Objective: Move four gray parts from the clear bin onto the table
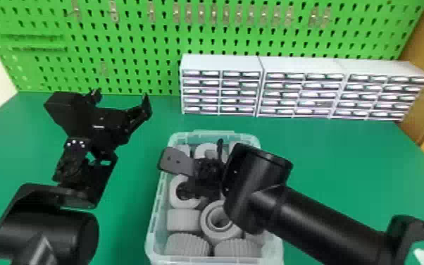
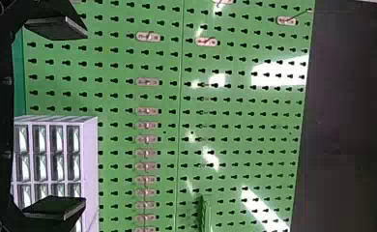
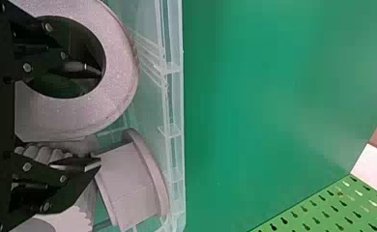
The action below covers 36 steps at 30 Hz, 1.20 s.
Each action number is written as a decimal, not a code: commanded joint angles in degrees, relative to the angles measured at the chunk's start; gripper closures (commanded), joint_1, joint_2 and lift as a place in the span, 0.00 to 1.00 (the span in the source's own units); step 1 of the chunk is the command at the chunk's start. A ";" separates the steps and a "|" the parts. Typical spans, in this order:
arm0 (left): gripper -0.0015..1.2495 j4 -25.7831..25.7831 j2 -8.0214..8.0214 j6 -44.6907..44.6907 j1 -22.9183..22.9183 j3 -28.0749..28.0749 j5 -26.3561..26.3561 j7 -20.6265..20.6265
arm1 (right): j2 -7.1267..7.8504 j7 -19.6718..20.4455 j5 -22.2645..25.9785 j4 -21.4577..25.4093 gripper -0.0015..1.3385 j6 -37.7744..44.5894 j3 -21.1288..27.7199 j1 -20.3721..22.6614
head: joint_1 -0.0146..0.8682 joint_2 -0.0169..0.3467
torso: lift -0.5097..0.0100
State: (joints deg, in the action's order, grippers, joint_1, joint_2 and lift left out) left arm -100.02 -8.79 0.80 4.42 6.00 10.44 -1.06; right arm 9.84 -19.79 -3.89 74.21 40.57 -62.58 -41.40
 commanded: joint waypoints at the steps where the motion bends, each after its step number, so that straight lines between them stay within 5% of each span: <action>1: 0.06 0.00 0.00 -0.10 -0.03 -0.02 0.10 -0.09 | 0.00 0.01 -0.68 0.06 0.53 0.21 -0.35 0.01 | 0.79 0.12 | 0.89; 10: 0.06 0.00 0.00 -0.28 -0.03 0.07 0.10 -0.18 | 0.00 0.63 -3.15 1.12 0.81 0.04 -1.40 0.10 | 0.79 0.12 | 0.89; 24: 0.06 0.00 0.00 -0.45 -0.03 -0.02 0.37 -0.35 | -0.18 0.63 -6.40 3.14 0.81 0.21 0.27 0.71 | 0.79 0.12 | 0.89; 36: 0.06 0.00 0.00 -0.45 -0.12 -0.11 0.37 -0.26 | 0.88 0.54 -10.35 11.13 0.81 2.94 9.23 2.73 | 0.79 0.12 | 0.89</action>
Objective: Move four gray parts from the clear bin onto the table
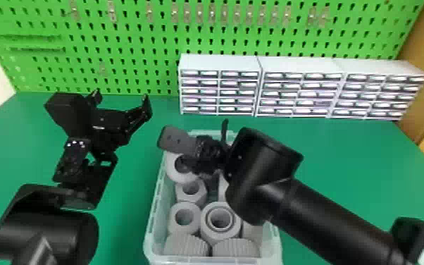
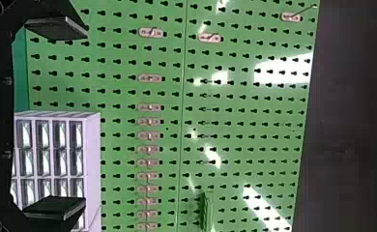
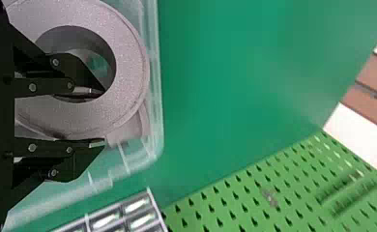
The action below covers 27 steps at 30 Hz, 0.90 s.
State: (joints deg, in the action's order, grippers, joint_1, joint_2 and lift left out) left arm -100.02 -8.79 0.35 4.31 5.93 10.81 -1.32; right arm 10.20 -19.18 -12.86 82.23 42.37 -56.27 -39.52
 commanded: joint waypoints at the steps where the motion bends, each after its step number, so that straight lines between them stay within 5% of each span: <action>1: 0.06 0.00 0.00 0.00 0.00 -0.04 0.00 0.00 | 0.70 -0.07 -1.73 3.81 0.81 1.31 3.62 1.02 | 0.79 0.12 | 0.89; 17: 0.06 0.00 0.00 0.00 0.00 -0.13 0.18 0.00 | 4.74 -0.07 -11.84 20.42 0.81 11.85 16.45 8.23 | 0.79 0.12 | 0.89; 27: 0.07 -0.18 0.09 0.00 -0.09 -0.39 0.35 0.00 | 5.45 -0.07 -17.99 29.13 0.81 21.61 23.92 13.85 | 0.79 0.12 | 0.89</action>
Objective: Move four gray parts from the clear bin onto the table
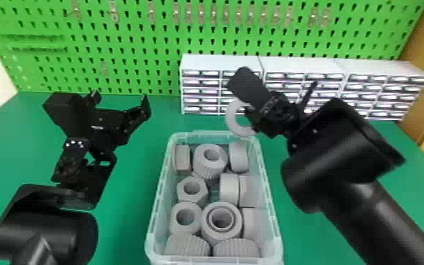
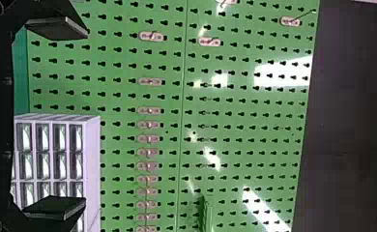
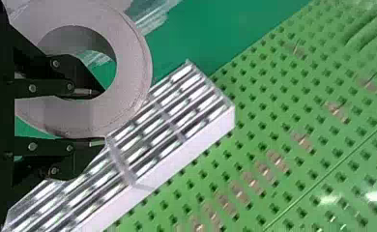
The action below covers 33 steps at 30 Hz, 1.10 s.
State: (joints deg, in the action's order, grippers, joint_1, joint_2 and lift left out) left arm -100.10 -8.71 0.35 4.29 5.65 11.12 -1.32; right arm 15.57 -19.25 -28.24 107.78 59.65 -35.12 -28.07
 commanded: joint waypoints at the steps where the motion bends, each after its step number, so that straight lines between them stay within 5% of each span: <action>1: 0.07 -0.09 0.00 0.00 -0.07 -0.20 0.04 -0.09 | 0.07 0.00 -2.96 4.28 0.81 5.21 3.39 3.02 | 0.79 0.12 | 0.89; 19: 0.08 -0.18 0.27 -0.09 -0.25 -0.20 -0.05 -0.09 | -2.03 -0.09 -4.11 12.89 0.81 21.03 18.16 15.94 | 0.79 0.12 | 0.89; 27: 0.09 -0.18 0.44 -1.23 -0.07 -0.12 -0.13 -0.09 | -4.23 -0.09 3.89 11.57 0.81 22.53 28.71 19.54 | 0.79 0.12 | 0.89; 33: 0.09 -0.18 0.44 -1.84 -0.07 -0.03 -0.05 -0.09 | -4.67 -0.09 4.07 8.06 0.81 22.53 30.99 20.42 | 0.79 0.12 | 0.89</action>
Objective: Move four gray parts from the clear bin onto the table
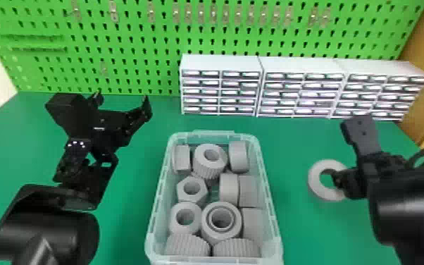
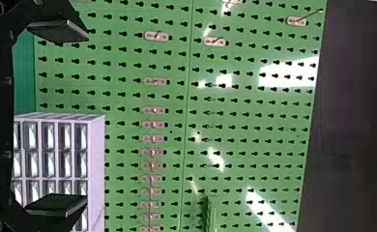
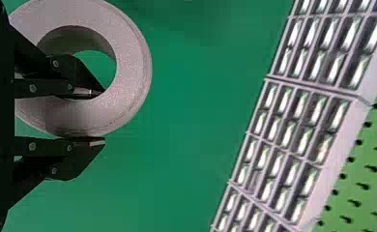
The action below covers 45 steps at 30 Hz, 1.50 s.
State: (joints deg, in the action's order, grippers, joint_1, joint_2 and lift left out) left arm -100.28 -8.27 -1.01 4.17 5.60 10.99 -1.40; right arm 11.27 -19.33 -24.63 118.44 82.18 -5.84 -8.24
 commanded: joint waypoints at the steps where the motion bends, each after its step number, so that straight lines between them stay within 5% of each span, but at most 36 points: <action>1: 0.09 0.00 0.00 -0.66 0.05 0.11 0.08 -0.01 | -0.46 0.00 0.73 -3.30 0.81 -0.01 2.24 0.68 | 0.79 0.12 | 0.89; 9: 0.09 0.00 0.00 -1.27 -0.04 0.20 0.08 -0.01 | -1.60 0.00 2.05 -8.40 0.81 1.22 4.52 0.68 | 0.79 0.12 | 0.89; 27: 0.09 0.18 0.00 -1.54 0.05 0.20 -0.01 -0.10 | -1.69 0.00 4.59 -17.45 0.81 -0.27 4.96 -0.90 | 0.79 0.12 | 0.89; 38: 0.09 0.18 0.00 -1.63 0.05 0.28 -0.01 -0.10 | -1.60 0.00 4.86 -18.59 0.81 -1.41 5.05 -1.51 | 0.79 0.12 | 0.89; 45: 0.09 0.18 0.00 -1.63 0.05 0.28 -0.01 -0.10 | -1.52 0.00 4.86 -18.59 0.60 -2.20 4.78 -1.60 | 0.79 0.12 | 0.89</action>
State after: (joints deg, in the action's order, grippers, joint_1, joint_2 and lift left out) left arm -100.09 -8.26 -2.63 4.22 5.89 10.98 -1.49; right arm 9.71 -19.33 -19.72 99.81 80.52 -0.90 -9.82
